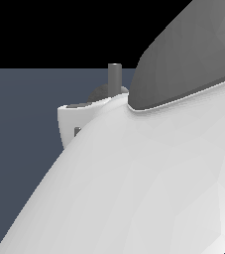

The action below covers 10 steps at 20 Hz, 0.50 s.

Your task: Turn on the faucet by rotating a designated handle.

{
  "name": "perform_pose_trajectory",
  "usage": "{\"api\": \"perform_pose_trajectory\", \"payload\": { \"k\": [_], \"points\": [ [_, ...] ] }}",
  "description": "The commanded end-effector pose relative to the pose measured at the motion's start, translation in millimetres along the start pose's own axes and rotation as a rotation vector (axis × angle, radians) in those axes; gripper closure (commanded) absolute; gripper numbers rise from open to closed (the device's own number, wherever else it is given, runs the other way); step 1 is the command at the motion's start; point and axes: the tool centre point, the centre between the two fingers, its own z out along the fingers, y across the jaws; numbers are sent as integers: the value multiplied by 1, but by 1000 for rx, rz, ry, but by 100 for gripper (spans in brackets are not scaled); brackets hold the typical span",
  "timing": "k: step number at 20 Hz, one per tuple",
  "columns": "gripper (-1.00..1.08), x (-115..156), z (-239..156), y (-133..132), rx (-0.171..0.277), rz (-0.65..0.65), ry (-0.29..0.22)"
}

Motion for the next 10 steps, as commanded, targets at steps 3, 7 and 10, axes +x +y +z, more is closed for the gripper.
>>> {"api": "perform_pose_trajectory", "payload": {
  "k": [3, 7, 10],
  "points": [
    [108, -43, -8, 63, -96, 52, -72],
    [108, -49, -10, 77, -108, 55, -87],
    [108, -53, -12, 87, -118, 56, -98]
  ]
}}
